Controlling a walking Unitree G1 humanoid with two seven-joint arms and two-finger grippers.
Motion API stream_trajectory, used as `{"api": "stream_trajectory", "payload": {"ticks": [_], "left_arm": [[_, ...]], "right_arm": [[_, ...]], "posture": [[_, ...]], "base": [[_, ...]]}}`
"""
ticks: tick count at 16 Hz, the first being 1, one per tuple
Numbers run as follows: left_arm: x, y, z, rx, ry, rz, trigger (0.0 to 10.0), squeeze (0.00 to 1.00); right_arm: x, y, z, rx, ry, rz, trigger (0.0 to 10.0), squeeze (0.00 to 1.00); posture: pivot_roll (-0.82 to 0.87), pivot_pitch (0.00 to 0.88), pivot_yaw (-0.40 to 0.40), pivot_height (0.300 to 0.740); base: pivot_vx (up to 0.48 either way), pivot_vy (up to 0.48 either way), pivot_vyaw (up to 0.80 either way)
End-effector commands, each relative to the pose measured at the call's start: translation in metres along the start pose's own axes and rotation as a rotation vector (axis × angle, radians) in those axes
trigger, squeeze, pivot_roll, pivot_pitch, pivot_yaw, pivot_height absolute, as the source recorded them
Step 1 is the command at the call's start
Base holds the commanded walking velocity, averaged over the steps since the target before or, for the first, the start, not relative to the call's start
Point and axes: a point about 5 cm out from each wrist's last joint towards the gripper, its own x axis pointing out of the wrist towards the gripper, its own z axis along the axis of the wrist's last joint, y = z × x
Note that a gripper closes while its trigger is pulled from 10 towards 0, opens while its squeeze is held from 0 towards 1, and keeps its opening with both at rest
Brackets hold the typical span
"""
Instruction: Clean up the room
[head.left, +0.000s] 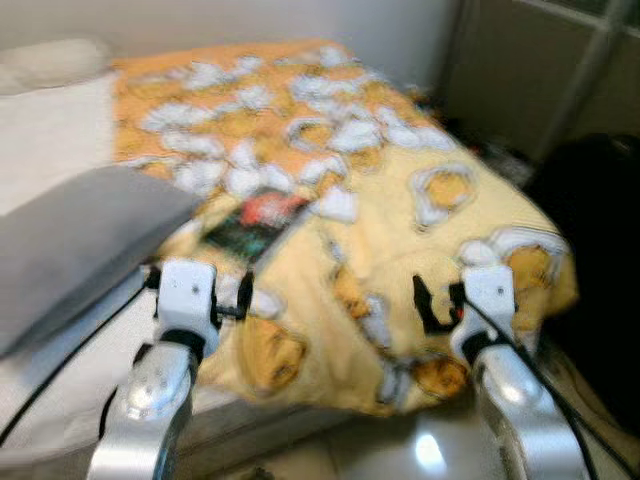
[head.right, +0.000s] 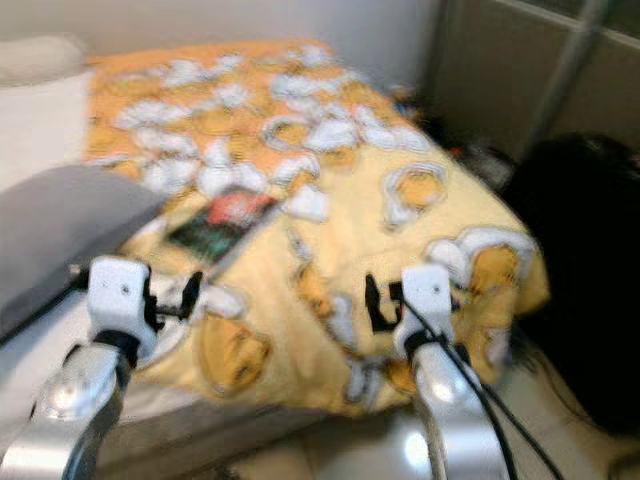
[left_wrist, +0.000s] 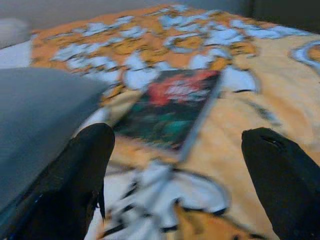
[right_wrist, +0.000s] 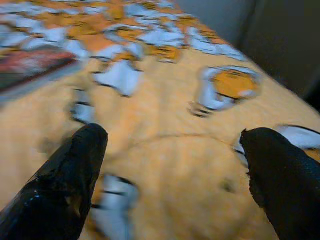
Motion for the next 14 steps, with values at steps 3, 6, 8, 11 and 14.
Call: {"api": "stream_trajectory", "payload": {"ticks": [3,6,8,11,14], "left_arm": [[-0.0031,0.0006,0.0008,0.004,0.001,0.007,10.0,1.0],[-0.0039,0.0015,0.0007,0.007,0.004,0.011,10.0,1.0],[-0.0038,0.0016,0.0011,0.009,0.003,0.01,10.0,1.0],[-0.0028,0.0013,0.002,0.014,0.001,0.005,10.0,1.0],[-0.0016,0.001,0.0027,0.016,0.0,-0.001,10.0,1.0]], "right_arm": [[0.0021,0.0018,0.0031,-0.012,-0.012,0.013,10.0,0.98],[0.0033,0.0023,0.003,-0.015,-0.015,0.014,10.0,0.92],[0.0042,0.0019,0.0022,-0.011,-0.01,0.006,10.0,0.79],[0.0042,0.0019,0.0016,0.009,-0.005,-0.001,10.0,0.02],[0.0035,0.0024,0.0011,0.027,0.0,-0.004,10.0,0.0]], "posture": [[0.01,0.0,0.006,0.74],[0.02,0.0,0.005,0.74],[0.02,0.0,0.006,0.74],[0.02,0.0,0.013,0.74],[0.01,0.0,0.016,0.74]], "base": [[0.0,0.368,0.8],[0.0,0.37,0.0],[0.0,0.369,0.0],[0.0,0.37,0.0],[0.0,0.372,0.0]]}}
